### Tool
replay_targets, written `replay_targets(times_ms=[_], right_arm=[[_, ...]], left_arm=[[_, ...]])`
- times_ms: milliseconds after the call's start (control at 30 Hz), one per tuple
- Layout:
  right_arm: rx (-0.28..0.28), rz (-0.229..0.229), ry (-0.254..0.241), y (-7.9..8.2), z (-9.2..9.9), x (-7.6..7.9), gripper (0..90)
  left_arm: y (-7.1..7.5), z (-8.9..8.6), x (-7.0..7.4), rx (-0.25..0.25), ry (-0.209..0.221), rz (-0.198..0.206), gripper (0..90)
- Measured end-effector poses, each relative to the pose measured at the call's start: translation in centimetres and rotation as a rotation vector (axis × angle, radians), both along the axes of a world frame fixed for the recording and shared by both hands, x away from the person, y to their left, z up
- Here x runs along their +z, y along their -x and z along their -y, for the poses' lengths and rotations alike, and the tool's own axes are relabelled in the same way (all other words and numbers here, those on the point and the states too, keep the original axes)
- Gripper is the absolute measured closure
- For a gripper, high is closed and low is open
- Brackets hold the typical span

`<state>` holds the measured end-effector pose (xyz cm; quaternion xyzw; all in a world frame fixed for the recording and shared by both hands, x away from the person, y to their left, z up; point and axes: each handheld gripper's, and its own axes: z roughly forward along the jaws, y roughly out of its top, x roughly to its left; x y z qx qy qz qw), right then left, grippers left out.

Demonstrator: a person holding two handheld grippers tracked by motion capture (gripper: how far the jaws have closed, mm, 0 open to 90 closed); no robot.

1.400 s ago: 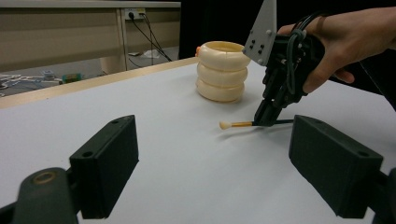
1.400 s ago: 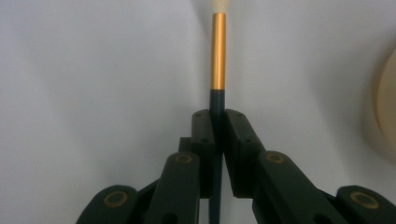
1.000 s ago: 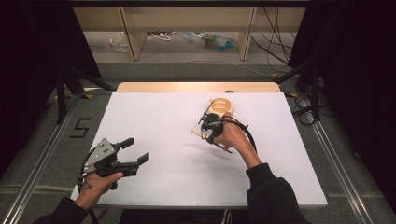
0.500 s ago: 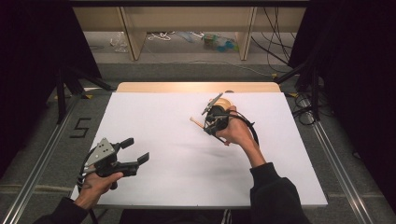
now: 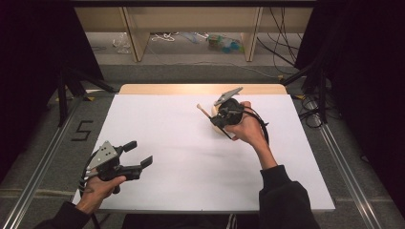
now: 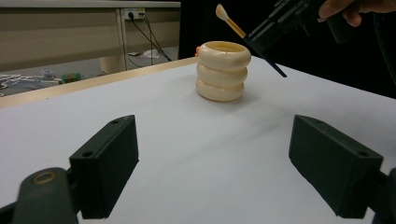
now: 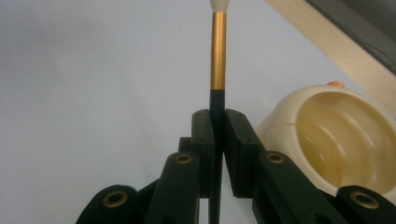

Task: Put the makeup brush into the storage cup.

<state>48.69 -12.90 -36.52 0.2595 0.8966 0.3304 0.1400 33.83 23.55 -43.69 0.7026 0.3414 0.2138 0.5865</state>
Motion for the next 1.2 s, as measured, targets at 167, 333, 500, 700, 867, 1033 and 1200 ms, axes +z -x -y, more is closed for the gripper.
replay_targets(times_ms=[167,333,500,700,867,1033,1200], right_arm=[[-0.03,0.064,-0.088,-0.2,0.9,0.7,83.1],[-0.063,0.087,-0.153,-0.3,1.8,1.3,83.1],[-0.093,0.125,-0.206,-0.5,2.6,1.6,83.1],[-0.124,0.164,-0.243,-0.8,3.5,1.8,83.1],[-0.156,0.187,-0.272,-1.0,4.1,2.0,83.1],[-0.18,0.204,-0.294,-1.2,4.4,2.0,83.1],[-0.187,0.217,-0.298,-1.5,4.5,2.0,83.1]], left_arm=[[0.0,0.0,0.0,0.0,-0.003,0.002,15.5],[0.0,0.0,0.0,0.002,0.0,0.001,15.5],[0.0,0.0,0.0,0.001,-0.002,0.002,15.5],[0.0,0.0,0.0,0.0,-0.004,0.002,15.5],[0.0,0.0,0.0,0.0,-0.006,0.002,15.5],[-0.1,0.0,0.0,0.001,-0.008,0.002,15.5],[-0.1,0.0,0.0,0.0,-0.01,0.002,15.5]])
